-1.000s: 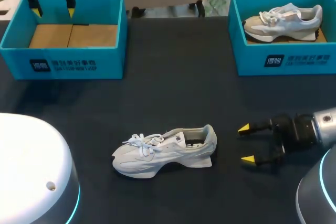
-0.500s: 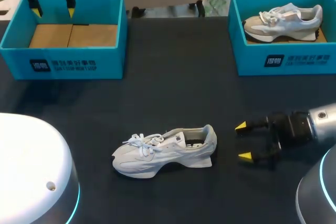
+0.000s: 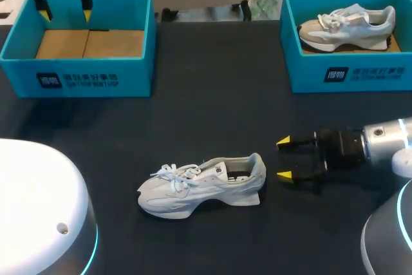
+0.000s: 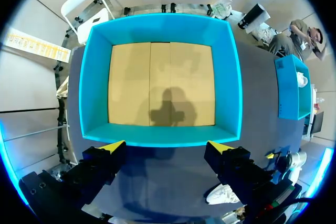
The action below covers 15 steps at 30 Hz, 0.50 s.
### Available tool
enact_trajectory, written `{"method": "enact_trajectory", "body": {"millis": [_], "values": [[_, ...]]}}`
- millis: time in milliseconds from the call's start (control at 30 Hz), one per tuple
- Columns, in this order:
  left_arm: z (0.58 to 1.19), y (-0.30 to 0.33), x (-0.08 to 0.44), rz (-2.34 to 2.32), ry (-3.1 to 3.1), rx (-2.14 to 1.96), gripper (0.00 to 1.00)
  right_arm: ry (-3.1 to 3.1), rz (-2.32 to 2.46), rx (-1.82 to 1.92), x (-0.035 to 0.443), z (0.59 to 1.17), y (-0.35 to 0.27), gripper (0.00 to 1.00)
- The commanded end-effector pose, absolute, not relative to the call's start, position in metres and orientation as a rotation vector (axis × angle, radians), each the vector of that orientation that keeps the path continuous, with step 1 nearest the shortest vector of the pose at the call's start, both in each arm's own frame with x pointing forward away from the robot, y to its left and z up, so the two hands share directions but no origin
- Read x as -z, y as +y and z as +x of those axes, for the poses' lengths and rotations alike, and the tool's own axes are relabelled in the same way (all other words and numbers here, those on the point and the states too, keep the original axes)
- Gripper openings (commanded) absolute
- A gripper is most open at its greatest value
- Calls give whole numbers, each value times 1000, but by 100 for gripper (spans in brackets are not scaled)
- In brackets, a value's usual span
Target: Take the shoe out of the shoebox, open the shoe tongue, remove and reinsert the insole, then place the shoe into the shoebox
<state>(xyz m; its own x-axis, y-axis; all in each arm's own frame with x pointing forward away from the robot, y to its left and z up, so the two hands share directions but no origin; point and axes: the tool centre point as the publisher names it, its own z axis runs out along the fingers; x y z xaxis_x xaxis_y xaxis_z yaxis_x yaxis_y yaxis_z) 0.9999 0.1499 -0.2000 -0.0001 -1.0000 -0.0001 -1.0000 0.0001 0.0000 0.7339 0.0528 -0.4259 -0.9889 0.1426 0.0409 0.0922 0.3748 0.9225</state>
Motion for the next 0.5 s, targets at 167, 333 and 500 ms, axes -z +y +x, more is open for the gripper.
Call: {"method": "enact_trajectory", "body": {"millis": [167,333,500], "values": [[1000,150,200,-2221,2222,0,100,2571,219,-1715,427,736,55,100],[1000,150,200,-2221,2222,0,100,2559,185,-1727,425,734,52,100],[1000,150,200,-2221,2222,0,100,2573,173,-1733,416,728,41,100]]}}
